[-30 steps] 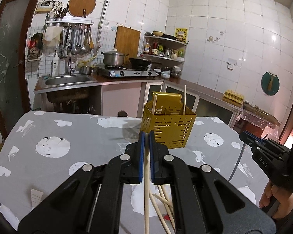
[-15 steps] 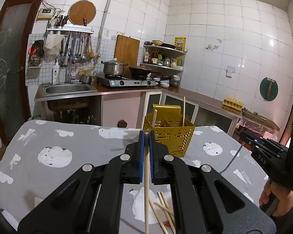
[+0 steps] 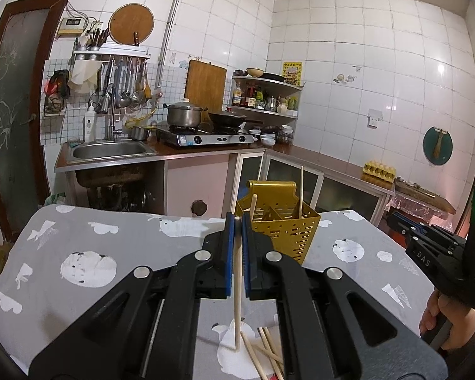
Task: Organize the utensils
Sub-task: 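Lift the chopstick with the left tool while the right tool carries the blue spoon toward the holder, then lower the chopstick into the holder with the left tool while the right tool lowers the spoon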
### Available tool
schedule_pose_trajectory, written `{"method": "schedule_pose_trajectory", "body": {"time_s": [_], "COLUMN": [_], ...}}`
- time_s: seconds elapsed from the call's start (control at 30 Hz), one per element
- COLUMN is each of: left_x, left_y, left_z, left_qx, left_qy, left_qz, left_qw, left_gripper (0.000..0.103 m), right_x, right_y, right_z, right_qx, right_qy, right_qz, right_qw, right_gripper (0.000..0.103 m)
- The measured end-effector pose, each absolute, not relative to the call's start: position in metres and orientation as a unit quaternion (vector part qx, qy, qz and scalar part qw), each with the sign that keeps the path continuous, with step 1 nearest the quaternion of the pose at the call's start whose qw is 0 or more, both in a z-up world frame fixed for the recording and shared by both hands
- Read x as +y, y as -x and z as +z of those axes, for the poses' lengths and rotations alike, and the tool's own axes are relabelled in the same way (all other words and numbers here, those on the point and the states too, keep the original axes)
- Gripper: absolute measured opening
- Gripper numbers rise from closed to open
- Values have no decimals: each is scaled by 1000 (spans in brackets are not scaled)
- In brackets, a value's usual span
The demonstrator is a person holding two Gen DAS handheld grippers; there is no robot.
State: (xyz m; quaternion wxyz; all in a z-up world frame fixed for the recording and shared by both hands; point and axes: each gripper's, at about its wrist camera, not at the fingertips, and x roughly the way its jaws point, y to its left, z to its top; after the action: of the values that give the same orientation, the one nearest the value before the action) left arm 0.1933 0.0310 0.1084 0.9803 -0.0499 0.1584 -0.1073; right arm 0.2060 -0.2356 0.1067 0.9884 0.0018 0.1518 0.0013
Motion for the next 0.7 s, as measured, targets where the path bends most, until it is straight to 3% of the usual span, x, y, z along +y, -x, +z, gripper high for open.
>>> {"method": "schedule_pose_trajectory", "body": {"time_s": [0.17,0.57,0.63,0.67,0.7], "left_x": [29,31,34,34,35], "left_y": [-199,-226,-234,-237,-241], "left_z": [109,101,100,99,99], "left_qx": [159,180,183,185,187], "left_qy": [49,57,57,57,57], "left_qz": [-108,-106,-105,-105,-105], "left_qw": [980,976,976,975,975], "left_gripper": [3,3,3,4,4], "right_x": [-243,-258,-258,-257,-256], "right_y": [-220,-291,-300,-303,-307], "right_z": [98,22,14,12,10], "right_qx": [170,311,324,327,328], "right_qy": [-10,-51,-52,-55,-58], "right_qz": [1,16,17,19,23], "right_qw": [985,949,945,943,942], "right_gripper": [5,7,18,40,51]}}
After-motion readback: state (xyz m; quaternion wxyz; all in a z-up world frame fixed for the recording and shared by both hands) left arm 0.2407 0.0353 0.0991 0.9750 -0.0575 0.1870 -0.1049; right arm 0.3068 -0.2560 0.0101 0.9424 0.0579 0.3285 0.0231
